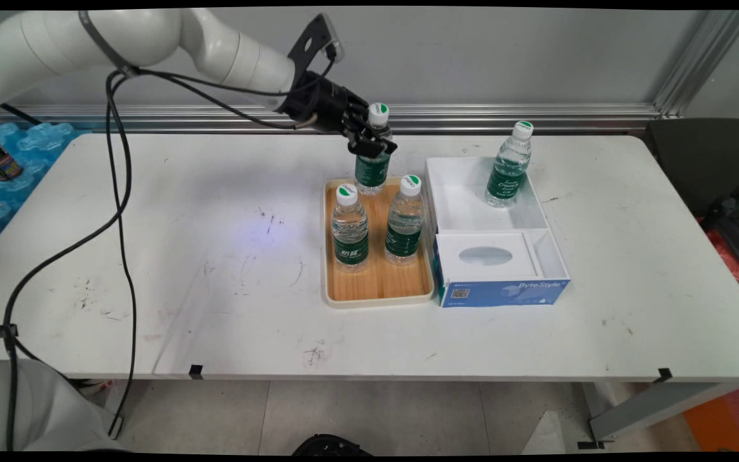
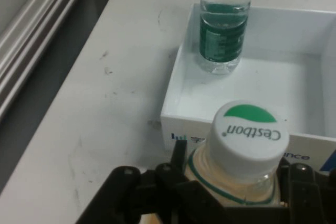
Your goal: Place the picked object on the tray
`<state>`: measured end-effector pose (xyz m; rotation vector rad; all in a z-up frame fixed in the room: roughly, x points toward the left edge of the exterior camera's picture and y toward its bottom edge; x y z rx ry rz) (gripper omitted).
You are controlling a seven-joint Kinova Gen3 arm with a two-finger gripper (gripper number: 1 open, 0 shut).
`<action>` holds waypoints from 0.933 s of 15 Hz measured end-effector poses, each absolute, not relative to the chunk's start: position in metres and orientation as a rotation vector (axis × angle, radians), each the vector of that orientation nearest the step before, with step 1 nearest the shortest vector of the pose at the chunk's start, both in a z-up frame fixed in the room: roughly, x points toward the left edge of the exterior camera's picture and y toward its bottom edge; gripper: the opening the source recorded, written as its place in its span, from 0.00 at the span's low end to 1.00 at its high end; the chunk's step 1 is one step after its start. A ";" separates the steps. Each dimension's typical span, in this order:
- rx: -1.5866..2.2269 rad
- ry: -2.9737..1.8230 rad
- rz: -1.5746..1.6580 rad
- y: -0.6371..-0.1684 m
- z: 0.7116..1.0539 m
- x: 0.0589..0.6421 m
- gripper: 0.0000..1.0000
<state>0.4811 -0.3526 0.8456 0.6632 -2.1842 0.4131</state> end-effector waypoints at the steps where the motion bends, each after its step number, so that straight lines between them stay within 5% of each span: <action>1: 0.661 -2.178 0.408 -0.353 0.840 0.481 0.00; 14: 0.625 -2.113 0.383 -0.368 0.790 0.470 0.00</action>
